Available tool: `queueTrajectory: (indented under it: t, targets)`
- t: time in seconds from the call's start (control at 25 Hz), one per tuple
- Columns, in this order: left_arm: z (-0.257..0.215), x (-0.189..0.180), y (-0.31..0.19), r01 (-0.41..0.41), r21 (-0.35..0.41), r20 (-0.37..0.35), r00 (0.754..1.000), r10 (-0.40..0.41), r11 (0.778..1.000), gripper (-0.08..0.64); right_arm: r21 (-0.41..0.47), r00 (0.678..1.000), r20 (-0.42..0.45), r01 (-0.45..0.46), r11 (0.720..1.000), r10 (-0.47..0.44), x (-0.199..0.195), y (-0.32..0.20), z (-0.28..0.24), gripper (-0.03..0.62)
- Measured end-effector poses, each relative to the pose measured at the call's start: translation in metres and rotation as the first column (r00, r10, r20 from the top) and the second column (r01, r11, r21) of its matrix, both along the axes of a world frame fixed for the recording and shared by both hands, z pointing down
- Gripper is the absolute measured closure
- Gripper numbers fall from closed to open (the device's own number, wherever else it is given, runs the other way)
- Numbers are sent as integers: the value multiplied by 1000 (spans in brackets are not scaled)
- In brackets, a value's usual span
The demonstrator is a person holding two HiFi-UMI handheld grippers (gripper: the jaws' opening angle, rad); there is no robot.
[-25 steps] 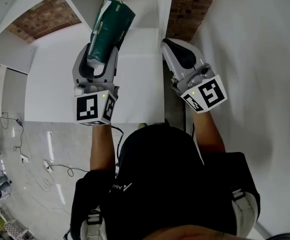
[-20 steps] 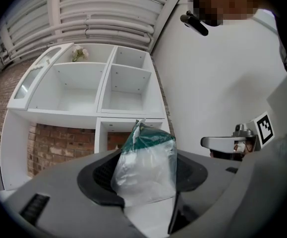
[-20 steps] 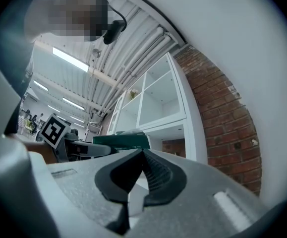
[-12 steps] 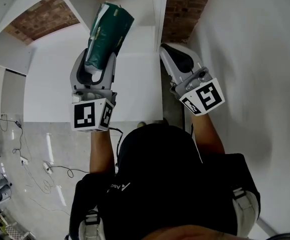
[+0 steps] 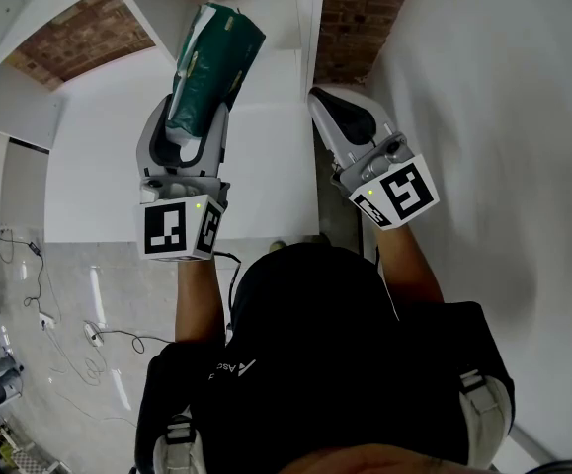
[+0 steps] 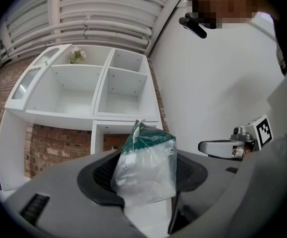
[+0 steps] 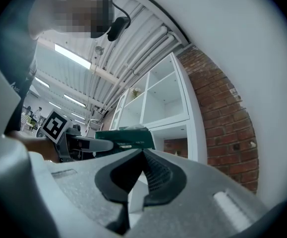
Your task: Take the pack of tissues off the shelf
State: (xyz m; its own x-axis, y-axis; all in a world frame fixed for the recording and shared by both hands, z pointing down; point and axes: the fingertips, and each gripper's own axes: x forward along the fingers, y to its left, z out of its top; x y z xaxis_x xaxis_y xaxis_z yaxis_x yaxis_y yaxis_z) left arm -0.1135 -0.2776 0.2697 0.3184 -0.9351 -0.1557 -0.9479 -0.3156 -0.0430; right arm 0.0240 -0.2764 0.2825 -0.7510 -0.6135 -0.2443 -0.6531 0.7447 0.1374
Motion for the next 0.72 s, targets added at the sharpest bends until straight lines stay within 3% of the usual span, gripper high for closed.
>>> queueTrajectory:
  t: [0.72]
  targets:
    - [1, 3, -4, -13, -7, -5, 1000, 13, 1000, 301, -2, 1000, -4, -18, 1000, 18, 3, 3, 0, 592]
